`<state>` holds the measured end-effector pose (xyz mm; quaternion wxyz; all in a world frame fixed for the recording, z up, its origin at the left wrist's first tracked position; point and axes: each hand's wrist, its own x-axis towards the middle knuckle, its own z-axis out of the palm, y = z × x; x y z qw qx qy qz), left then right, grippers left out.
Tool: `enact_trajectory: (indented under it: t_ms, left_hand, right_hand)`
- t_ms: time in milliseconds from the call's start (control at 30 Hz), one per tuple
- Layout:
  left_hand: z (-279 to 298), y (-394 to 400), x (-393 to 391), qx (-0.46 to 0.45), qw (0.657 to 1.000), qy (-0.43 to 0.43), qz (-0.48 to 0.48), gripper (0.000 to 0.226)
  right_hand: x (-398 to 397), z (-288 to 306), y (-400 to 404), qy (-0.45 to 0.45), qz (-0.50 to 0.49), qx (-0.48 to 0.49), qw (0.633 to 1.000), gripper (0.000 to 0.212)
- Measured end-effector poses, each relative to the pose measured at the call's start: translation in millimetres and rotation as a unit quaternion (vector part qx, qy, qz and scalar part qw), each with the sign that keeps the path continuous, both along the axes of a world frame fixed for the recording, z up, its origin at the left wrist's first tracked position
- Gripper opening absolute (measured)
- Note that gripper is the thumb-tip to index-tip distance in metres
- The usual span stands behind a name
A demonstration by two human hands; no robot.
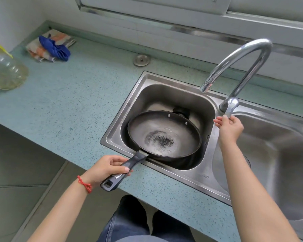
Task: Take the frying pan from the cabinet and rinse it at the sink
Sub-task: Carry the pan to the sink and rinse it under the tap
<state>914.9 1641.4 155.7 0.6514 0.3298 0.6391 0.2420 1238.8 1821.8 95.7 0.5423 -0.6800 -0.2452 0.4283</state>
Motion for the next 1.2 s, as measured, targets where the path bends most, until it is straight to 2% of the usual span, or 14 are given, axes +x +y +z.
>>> enact_trajectory:
  t_ms: [167,467,567,667,800,933,1067,1167,1200]
  left_hand:
    - [0,1,0,-0.007,1.0,0.007,-0.002,0.043]
    - [-4,1,-1,-0.009,1.0,0.012,0.001,0.048]
    - [-5,3,-1,-0.011,1.0,0.015,-0.007,0.056]
    - [-5,3,-1,-0.009,1.0,0.024,-0.011,0.051]
    - [-7,2,-2,-0.01,1.0,0.02,-0.008,0.049]
    - [-8,2,-3,-0.007,1.0,0.02,-0.004,0.051]
    - [-10,2,-3,-0.006,1.0,0.012,-0.009,0.051]
    - [-13,3,-4,0.0,1.0,0.012,-0.012,0.065]
    - [-14,3,-4,0.002,1.0,0.017,-0.016,0.069]
  right_hand:
    - [3,1,3,0.061,-0.024,0.016,0.998,0.028]
    - [26,-3,3,0.045,-0.069,0.022,0.996,0.026]
    - [25,-2,5,0.059,-0.077,0.024,0.995,0.014]
    - [26,0,7,0.074,-0.088,0.026,0.993,0.007]
    - [25,4,12,0.082,-0.093,0.044,0.991,0.008]
    - [26,7,11,0.083,-0.092,0.047,0.991,0.019]
    - [25,8,9,0.075,-0.085,0.051,0.992,0.017]
    - [18,13,3,0.069,-0.078,0.043,0.994,0.005]
    - [14,15,-2,0.066,-0.081,0.033,0.994,0.01]
